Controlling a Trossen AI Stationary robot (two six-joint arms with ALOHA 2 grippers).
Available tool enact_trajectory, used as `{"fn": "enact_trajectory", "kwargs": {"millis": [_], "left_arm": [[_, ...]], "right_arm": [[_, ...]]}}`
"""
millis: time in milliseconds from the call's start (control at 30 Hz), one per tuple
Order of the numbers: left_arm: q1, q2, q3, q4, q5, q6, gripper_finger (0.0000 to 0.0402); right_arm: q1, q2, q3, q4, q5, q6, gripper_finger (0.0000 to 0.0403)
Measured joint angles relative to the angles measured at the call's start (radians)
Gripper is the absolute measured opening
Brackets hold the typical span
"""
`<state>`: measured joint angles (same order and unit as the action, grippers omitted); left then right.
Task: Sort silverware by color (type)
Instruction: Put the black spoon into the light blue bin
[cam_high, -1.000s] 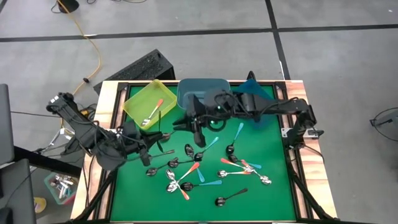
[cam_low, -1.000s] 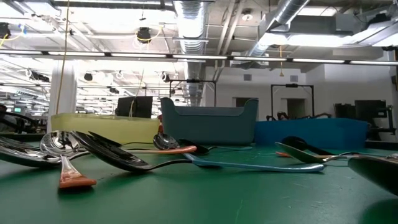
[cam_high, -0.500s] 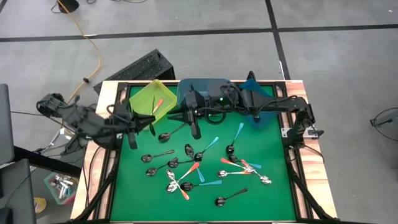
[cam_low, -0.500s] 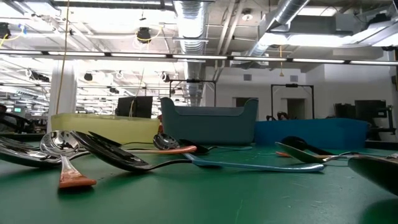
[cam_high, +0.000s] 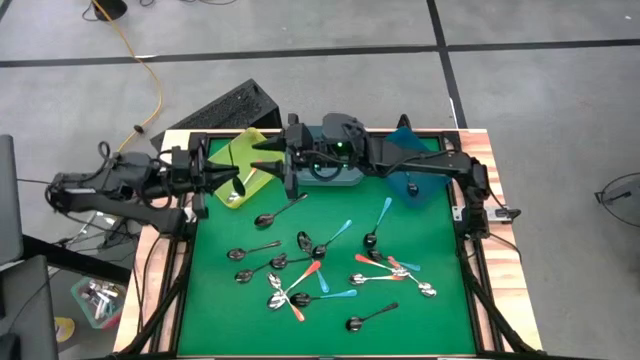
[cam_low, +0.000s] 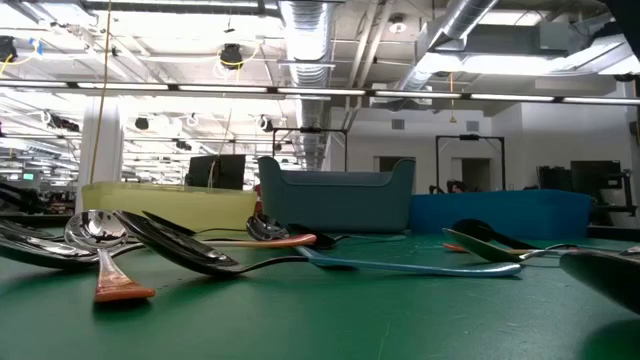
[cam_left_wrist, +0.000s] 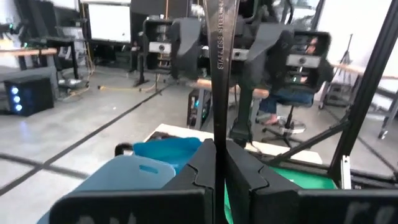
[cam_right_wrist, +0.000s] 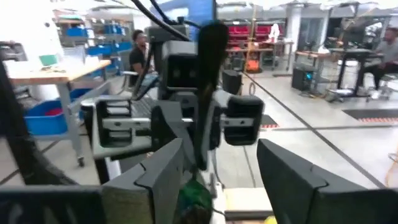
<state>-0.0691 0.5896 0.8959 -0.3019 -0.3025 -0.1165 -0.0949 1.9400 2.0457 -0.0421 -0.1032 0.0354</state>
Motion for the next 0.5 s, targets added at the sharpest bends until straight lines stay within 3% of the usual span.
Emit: {"fn": "enact_trajectory", "kwargs": {"millis": [200,500], "left_arm": [[0.19,-0.017,-0.09,0.09,0.222,0.004,0.0],[0.432,0.062,-0.103,0.215,0.537,0.026,0.0]], "right_arm": [[-0.034,-0.002,0.001,0.028,0.002,0.042,0.023],[-0.04,-0.001,0.001,0.018,0.004,0.046,0.023]]}}
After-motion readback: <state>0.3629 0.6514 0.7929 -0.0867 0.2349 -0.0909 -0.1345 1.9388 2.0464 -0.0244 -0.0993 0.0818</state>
